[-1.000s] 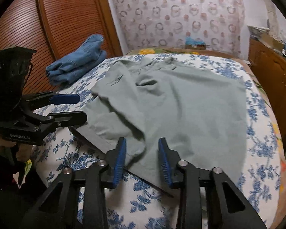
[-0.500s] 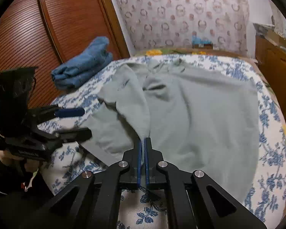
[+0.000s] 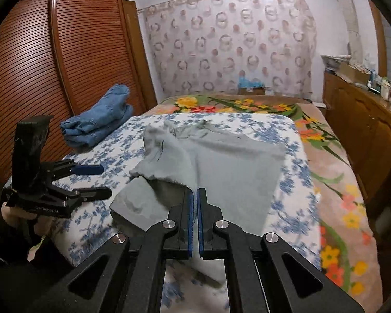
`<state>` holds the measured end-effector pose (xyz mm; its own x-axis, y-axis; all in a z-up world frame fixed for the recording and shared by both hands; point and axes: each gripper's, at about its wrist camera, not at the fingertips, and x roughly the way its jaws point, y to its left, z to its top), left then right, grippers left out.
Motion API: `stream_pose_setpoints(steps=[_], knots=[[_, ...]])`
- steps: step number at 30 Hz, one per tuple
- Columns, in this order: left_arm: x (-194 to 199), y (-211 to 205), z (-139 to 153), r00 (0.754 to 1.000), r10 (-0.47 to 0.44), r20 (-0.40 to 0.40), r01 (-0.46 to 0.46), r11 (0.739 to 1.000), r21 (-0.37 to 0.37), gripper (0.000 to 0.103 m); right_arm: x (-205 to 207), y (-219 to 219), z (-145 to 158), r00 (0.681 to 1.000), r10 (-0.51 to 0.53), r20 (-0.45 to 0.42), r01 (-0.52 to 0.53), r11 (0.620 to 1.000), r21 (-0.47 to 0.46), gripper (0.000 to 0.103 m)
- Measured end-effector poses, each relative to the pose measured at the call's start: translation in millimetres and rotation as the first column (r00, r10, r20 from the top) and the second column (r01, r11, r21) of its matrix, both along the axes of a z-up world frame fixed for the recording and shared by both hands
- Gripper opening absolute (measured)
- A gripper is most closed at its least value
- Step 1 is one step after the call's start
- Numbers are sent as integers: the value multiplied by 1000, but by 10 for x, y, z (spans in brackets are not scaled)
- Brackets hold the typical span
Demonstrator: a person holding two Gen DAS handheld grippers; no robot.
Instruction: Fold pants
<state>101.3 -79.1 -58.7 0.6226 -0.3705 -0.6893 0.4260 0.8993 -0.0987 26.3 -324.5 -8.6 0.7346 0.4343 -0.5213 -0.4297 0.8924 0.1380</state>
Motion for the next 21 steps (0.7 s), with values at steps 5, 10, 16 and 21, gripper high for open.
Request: stream_pose_setpoints(steps=[5, 10, 16, 21], knots=[[61, -151, -27, 1000, -26, -2, 26, 999, 21, 75, -88, -32, 16, 999, -19, -28, 19, 1000, -8, 2], [99, -221, -131, 999, -25, -23, 26, 998, 61, 75, -9, -28, -66, 996, -54, -68, 51, 998, -36, 2], [129, -211, -217, 999, -12, -47, 15, 998, 69, 75, 55, -22, -95, 991, -68, -111, 65, 997, -37, 2], [139, -183, -261, 998, -2, -58, 6, 998, 67, 75, 78, -81, -60, 990, -88, -113, 85, 996, -33, 11]])
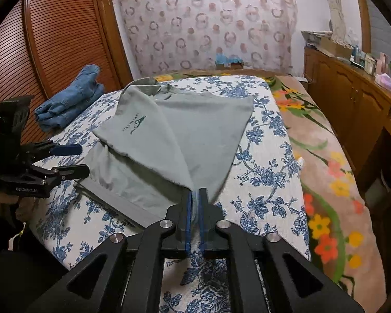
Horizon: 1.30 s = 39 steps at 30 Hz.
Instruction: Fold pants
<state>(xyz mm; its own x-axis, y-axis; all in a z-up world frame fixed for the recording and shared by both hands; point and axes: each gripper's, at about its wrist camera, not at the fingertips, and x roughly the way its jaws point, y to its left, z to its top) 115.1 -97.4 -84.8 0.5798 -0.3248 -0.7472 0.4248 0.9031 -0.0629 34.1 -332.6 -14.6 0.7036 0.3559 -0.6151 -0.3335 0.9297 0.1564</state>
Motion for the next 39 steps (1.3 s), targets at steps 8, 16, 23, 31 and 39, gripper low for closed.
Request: stream_pose_setpoints(steps=[8, 16, 23, 31, 39], knots=[[22, 204, 193, 998, 40, 44, -39, 999, -28, 75, -9, 25, 153, 998, 22, 58, -21, 1000, -9, 31], [147, 429, 317, 994, 79, 77, -78, 997, -21, 75, 226, 381, 240, 989, 114, 90, -111, 993, -40, 32], [141, 648, 366, 989, 124, 77, -122, 992, -26, 75, 478, 817, 187, 969, 233, 76, -227, 970, -80, 32], [94, 822, 490, 986, 140, 94, -140, 990, -9, 75, 660, 1094, 169, 947, 318, 51, -314, 946, -75, 32], [78, 992, 547, 980, 166, 109, -165, 986, -20, 75, 800, 1374, 36, 928, 374, 3, -371, 922, -109, 32]])
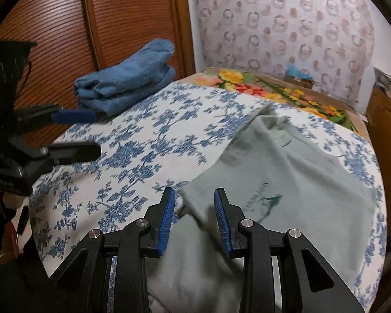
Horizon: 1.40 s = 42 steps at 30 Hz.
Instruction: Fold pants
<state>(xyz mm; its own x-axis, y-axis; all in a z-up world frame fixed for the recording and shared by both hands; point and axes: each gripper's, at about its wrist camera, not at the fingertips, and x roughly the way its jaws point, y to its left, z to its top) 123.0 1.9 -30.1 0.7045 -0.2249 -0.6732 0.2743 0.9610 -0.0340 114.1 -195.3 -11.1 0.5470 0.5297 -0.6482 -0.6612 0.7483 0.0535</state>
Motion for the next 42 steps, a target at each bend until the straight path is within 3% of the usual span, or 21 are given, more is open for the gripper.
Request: stream_pose_setpoints(steps=[6, 7, 8, 12, 26, 42], knots=[[53, 62, -108, 1000, 9, -18, -9, 1000, -12, 75, 99, 141, -61, 1000, -10, 16, 11, 997, -76, 32], [56, 65, -121, 1000, 9, -21, -9, 1000, -13, 75, 116, 147, -75, 1000, -19, 20, 21, 996, -85, 29], [73, 67, -150, 1000, 9, -28, -9, 1000, -14, 75, 138, 129, -79, 1000, -24, 17, 26, 996, -84, 16], [105, 47, -194, 999, -1, -38, 1, 1000, -16, 75, 180, 73, -18, 1000, -22, 5, 22, 999, -39, 5], [381, -322, -171, 995, -93, -46, 92, 996, -11, 75, 235, -548, 254, 991, -119, 68, 115, 991, 62, 4], [901, -713, -316, 983, -146, -114, 151, 988, 33, 75, 739, -1313, 66, 951, -307, 40, 306, 951, 35, 4]])
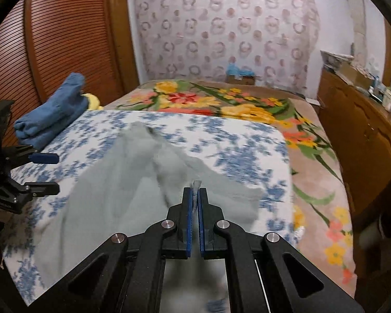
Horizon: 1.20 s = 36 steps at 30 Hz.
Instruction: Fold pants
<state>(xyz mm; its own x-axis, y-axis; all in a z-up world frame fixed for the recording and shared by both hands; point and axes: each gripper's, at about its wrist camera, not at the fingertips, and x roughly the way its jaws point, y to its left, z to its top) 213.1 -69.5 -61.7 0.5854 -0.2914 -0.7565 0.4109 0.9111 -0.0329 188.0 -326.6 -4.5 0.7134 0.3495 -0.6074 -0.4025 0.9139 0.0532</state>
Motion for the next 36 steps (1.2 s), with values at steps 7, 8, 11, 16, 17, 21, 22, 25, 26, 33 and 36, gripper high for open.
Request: stream_pose_setpoints(steps=[7, 8, 11, 16, 17, 21, 22, 25, 26, 33, 36], knots=[[182, -170, -38, 1000, -17, -19, 17, 1000, 8, 75, 67, -184, 43, 999, -38, 0, 38, 999, 16, 4], [200, -192, -48, 1000, -20, -21, 20, 1000, 10, 75, 82, -187, 38, 999, -40, -3, 40, 999, 15, 4], [243, -246, -77, 999, -26, -30, 26, 1000, 15, 75, 112, -168, 12, 999, -42, -14, 42, 999, 6, 4], [307, -308, -122, 998, -35, -45, 36, 999, 19, 75, 181, -148, -11, 998, -51, -30, 51, 999, -6, 4], [316, -314, -126, 998, -37, -46, 38, 999, 20, 75, 196, -150, -13, 998, -55, -34, 55, 998, -5, 4], [376, -337, -137, 998, -37, -51, 38, 999, 24, 75, 277, -185, -11, 994, -104, -39, 102, 994, -50, 4], [388, -335, -142, 998, -37, -52, 38, 999, 23, 75, 291, -189, -12, 992, -119, -45, 116, 991, -60, 9], [426, -332, -178, 997, -36, -61, 37, 999, 19, 75, 285, -208, 13, 991, -116, -62, 114, 993, -31, 10], [435, -331, -193, 997, -35, -64, 37, 999, 18, 75, 261, -199, 28, 992, -108, -66, 107, 994, -21, 10], [437, -316, -233, 998, -36, -59, 37, 999, 7, 77, 69, -157, 43, 992, -77, -98, 78, 997, 11, 26], [423, -324, -246, 998, -34, -46, 34, 999, 7, 80, -60, -178, 63, 991, -82, -109, 85, 996, 30, 26]])
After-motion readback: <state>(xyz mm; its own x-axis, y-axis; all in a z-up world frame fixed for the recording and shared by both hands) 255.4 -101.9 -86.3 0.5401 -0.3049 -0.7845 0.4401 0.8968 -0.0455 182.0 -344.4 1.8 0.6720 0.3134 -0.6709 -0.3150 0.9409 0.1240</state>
